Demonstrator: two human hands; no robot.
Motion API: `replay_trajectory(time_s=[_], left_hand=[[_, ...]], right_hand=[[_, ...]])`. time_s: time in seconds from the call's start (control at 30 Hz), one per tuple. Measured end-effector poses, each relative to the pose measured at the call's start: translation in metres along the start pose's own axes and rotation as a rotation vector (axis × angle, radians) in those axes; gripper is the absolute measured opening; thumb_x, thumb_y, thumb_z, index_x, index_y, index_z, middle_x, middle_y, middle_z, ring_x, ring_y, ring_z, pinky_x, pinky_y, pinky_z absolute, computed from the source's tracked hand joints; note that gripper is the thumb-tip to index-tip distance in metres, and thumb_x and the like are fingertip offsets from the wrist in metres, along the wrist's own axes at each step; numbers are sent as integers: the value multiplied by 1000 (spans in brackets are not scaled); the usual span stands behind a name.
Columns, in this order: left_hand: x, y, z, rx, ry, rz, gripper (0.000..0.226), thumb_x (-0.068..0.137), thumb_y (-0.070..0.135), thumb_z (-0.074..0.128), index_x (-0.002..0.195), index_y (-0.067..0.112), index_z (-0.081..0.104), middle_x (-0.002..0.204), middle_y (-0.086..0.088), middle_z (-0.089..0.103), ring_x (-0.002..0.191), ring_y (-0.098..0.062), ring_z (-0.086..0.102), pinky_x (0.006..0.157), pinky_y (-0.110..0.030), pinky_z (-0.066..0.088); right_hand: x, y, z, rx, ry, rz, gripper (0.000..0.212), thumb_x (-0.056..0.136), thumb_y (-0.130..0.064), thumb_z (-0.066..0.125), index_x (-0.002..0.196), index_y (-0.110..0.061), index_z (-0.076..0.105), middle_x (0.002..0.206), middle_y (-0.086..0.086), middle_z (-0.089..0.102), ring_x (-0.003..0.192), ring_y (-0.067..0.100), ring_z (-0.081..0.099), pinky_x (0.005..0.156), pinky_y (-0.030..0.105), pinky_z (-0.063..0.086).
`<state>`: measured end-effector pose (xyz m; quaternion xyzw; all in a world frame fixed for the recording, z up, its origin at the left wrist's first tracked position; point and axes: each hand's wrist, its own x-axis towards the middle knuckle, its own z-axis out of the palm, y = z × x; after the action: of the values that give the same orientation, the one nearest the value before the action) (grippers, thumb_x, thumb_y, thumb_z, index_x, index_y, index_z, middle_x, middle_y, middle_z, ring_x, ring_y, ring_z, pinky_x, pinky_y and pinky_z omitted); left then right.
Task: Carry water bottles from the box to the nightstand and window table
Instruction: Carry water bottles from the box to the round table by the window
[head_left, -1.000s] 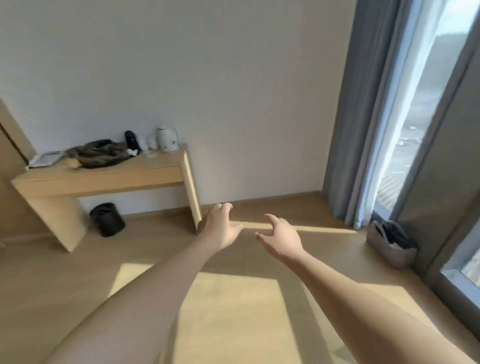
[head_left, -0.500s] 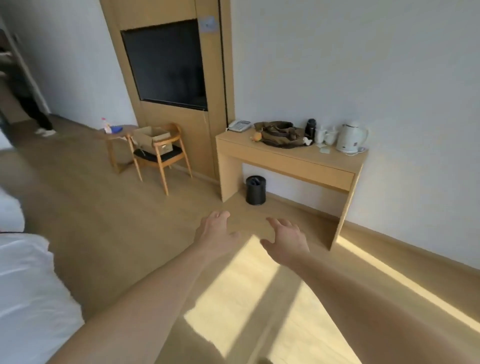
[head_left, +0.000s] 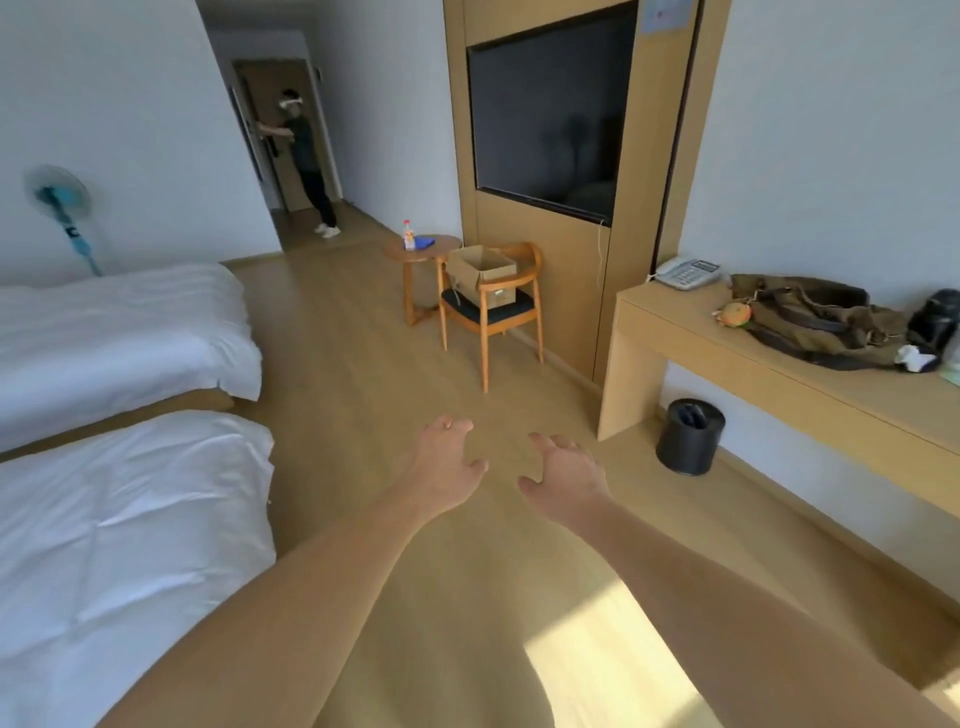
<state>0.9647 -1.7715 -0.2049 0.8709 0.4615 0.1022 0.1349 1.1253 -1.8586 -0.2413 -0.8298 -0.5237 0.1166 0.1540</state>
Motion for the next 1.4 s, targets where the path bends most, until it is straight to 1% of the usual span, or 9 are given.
replay_trajectory(time_s=[0.07, 0.2, 0.4, 0.57, 0.77, 0.9, 1.2, 1.3, 1.4], left_hand=[[28, -13, 2, 22, -4, -19, 63, 95, 44, 67, 150, 19, 47, 147, -6, 52, 135, -27, 50, 109, -45, 46], [94, -49, 8, 34, -9, -40, 64, 94, 44, 68, 150, 20, 47, 147, -5, 52, 136, -27, 48, 109, -45, 46], [227, -122, 8, -3, 24, -53, 65, 94, 42, 69, 151, 20, 47, 149, -5, 51, 137, -28, 48, 108, -47, 47], [346, -177, -20, -18, -11, -60, 67, 94, 42, 70, 152, 19, 45, 150, -6, 51, 137, -28, 48, 110, -48, 46], [464, -210, -42, -28, -20, -3, 65, 94, 41, 70, 150, 17, 46, 143, -9, 54, 132, -30, 51, 108, -48, 46], [535, -234, -34, -8, -52, 27, 66, 94, 41, 70, 151, 19, 45, 147, -6, 52, 135, -28, 49, 109, -48, 46], [746, -287, -15, 39, -60, -19, 66, 93, 40, 69, 150, 18, 45, 147, -9, 51, 136, -30, 46, 109, -48, 46], [820, -297, -21, 55, -81, -56, 63, 93, 38, 66, 149, 18, 45, 145, -12, 49, 134, -33, 46, 107, -49, 47], [890, -303, -31, 7, -44, -76, 58, 92, 37, 65, 144, 15, 49, 141, -13, 52, 131, -33, 49, 105, -49, 48]], right_hand=[[37, -12, 7, 12, -27, -19, 71, 94, -41, 63, 157, -27, 33, 151, 8, 48, 137, 34, 46, 107, 46, 42], [116, -31, 22, 16, -55, -46, 70, 92, -42, 63, 155, -27, 36, 149, 8, 50, 135, 33, 47, 106, 47, 43], [255, -60, 43, -4, -41, -38, 71, 92, -42, 63, 155, -28, 36, 148, 8, 52, 135, 33, 49, 106, 45, 45], [373, -102, 37, 8, -25, -5, 70, 93, -42, 63, 156, -27, 36, 146, 7, 53, 134, 31, 48, 106, 44, 46], [493, -137, 33, 41, -11, 23, 65, 94, -41, 63, 153, -26, 40, 143, 8, 53, 133, 32, 48, 105, 45, 44], [570, -148, 45, 50, -30, 34, 68, 93, -40, 63, 154, -26, 38, 144, 8, 52, 134, 33, 48, 105, 47, 45], [793, -145, 65, 74, -62, 11, 59, 92, -40, 67, 144, -21, 47, 133, 8, 55, 124, 32, 53, 100, 49, 50], [867, -148, 58, 106, -87, -2, 61, 91, -40, 64, 147, -25, 43, 133, 6, 52, 125, 32, 53, 100, 50, 50], [935, -150, 49, 107, -80, -27, 64, 90, -42, 61, 149, -28, 40, 136, 5, 50, 127, 32, 51, 99, 48, 50]])
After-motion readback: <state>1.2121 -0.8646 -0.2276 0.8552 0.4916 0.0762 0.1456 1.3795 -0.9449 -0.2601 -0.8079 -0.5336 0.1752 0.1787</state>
